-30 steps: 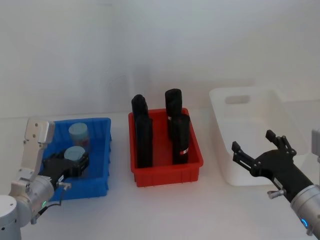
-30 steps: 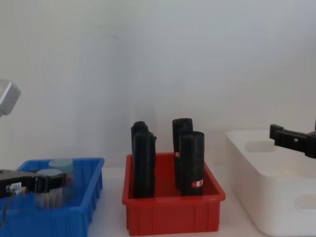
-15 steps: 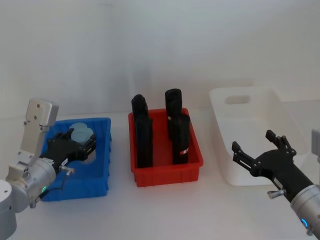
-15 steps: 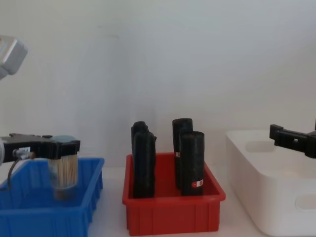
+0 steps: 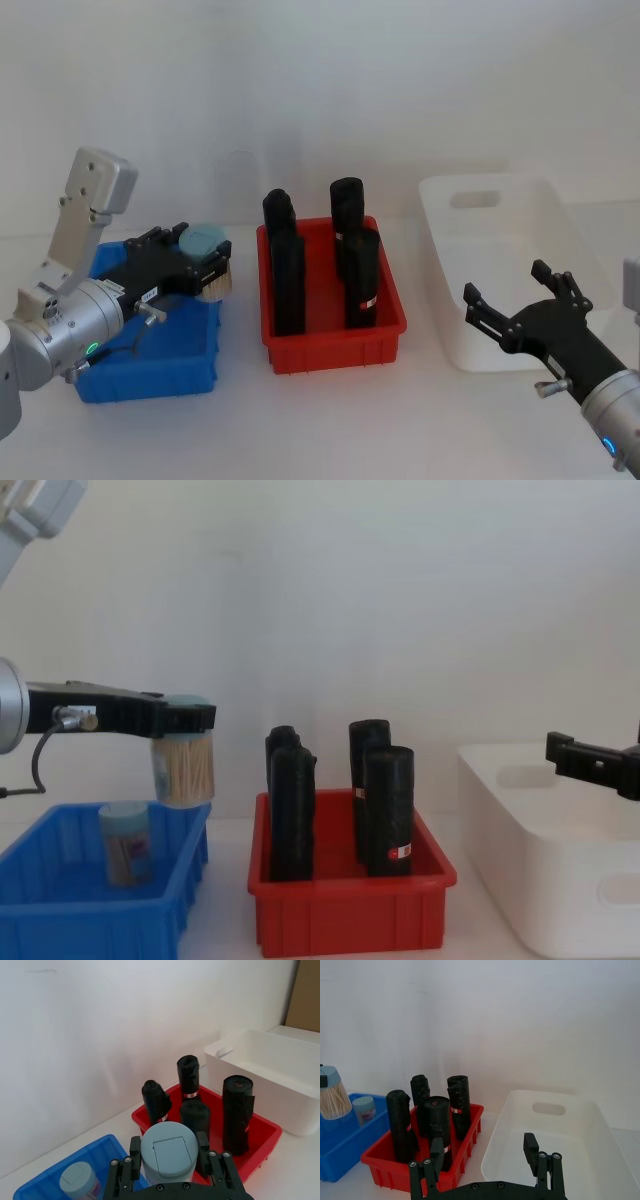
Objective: Pick the cotton swabs from the blue box and place them into the white box.
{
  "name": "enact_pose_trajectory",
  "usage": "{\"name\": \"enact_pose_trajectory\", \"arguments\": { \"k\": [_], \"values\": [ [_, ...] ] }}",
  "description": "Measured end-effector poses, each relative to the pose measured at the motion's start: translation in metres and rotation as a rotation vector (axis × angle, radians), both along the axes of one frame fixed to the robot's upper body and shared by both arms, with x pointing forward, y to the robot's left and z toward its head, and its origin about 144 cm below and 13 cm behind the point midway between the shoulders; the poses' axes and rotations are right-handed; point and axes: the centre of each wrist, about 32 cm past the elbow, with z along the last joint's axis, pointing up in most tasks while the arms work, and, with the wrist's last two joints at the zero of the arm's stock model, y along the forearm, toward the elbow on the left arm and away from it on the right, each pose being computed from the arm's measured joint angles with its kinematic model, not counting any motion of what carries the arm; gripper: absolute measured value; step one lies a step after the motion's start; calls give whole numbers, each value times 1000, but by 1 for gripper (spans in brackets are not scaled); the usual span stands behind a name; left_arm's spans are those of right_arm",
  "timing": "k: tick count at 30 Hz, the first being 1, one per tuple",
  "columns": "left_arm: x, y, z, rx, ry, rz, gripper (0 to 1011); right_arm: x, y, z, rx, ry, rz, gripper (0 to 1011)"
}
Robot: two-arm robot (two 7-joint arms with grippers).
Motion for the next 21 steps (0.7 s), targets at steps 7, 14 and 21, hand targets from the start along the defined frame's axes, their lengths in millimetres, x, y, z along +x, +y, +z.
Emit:
{"name": "enact_pose_trajectory", "arguments": {
  "k": [7, 14, 21],
  "values": [
    [1, -3, 16, -2, 1, -105, 670, 0, 0, 0, 0, 0, 0, 1001],
    [4, -7, 28, -6, 4, -212, 670, 0, 0, 0, 0, 0, 0, 1001],
    [6, -12, 36, -10, 7, -299, 669, 0, 0, 0, 0, 0, 0, 1001]
  ]
}}
